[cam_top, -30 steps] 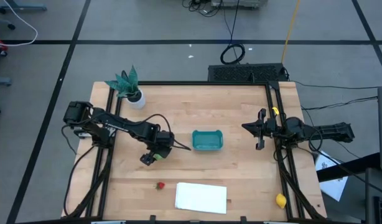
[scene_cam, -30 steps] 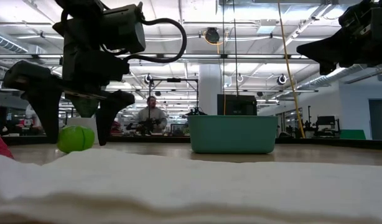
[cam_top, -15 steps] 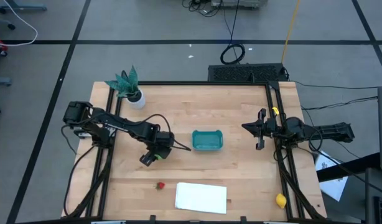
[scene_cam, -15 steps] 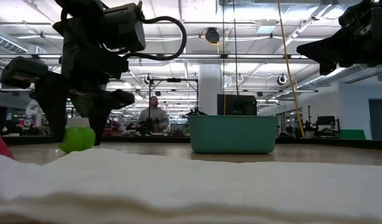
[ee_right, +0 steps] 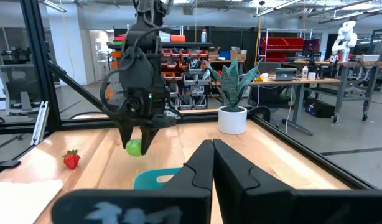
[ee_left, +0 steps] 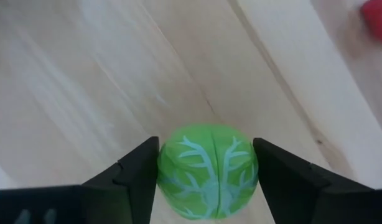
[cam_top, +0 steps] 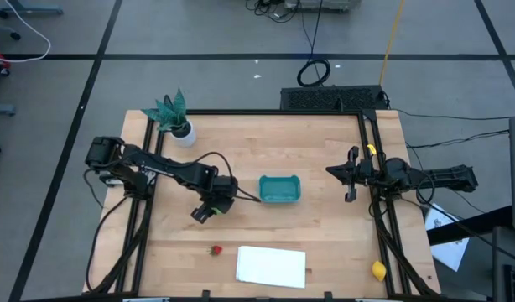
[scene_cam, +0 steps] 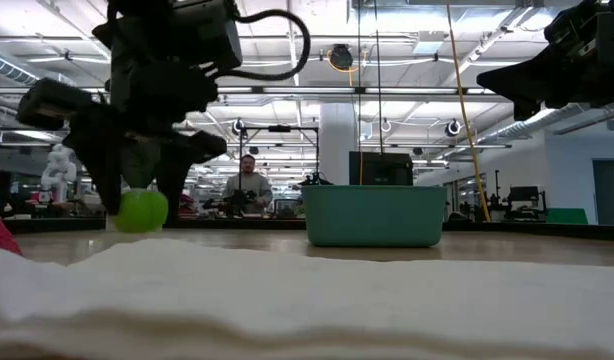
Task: Pick and placing Produce into tupperware
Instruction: Put the cabbage into the bin
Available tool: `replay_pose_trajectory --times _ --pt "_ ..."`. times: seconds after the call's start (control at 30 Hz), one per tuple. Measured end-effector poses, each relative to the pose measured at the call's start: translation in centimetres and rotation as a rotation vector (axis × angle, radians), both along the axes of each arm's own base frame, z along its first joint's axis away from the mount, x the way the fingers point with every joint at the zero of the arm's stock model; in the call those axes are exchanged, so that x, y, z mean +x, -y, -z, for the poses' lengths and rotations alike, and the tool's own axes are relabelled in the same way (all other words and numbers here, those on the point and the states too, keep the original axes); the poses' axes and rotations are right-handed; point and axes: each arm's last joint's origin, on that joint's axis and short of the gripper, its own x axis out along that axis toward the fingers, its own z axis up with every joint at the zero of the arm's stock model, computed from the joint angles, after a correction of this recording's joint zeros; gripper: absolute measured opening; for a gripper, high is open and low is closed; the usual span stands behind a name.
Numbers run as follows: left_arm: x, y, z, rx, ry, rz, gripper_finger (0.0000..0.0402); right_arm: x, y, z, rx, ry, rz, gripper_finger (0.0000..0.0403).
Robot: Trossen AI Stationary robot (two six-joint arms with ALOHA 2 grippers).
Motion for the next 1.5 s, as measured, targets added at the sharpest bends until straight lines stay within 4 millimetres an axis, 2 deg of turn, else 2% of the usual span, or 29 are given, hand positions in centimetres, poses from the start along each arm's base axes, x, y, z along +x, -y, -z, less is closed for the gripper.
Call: replay_pose_trajectory --times 0.33,0.53,0.77,1.0,1.17,1.5 --pt "1.1 0.0 -4.5 0.03 -0.045 -0.005 0.0234 0.0 0.0 0.0 0.0 0.0 0.0 0.0" --pt "1.6 -0.1 -6.7 0.047 -0.033 -0.022 0.0225 0.0 0.0 0.0 0.0 0.0 0.0 0.0" --pt "2.1 -0.6 -9.0 0.051 -0.01 -0.042 0.0236 0.0 0.0 0.0 0.0 0.0 0.0 0.0" --pt "2.1 -2.1 -11.2 0.051 -0.031 -0.096 0.0224 0.0 0.0 0.0 0.0 0.0 0.0 0.0" --pt "1.9 -3.5 -12.2 0.049 -0.046 -0.14 0.0231 0.0 0.0 0.0 0.0 0.0 0.0 0.0" --pt "1.3 -7.0 -14.4 0.057 -0.021 -0.217 0.0226 0.0 0.0 0.0 0.0 0.0 0.0 0.0"
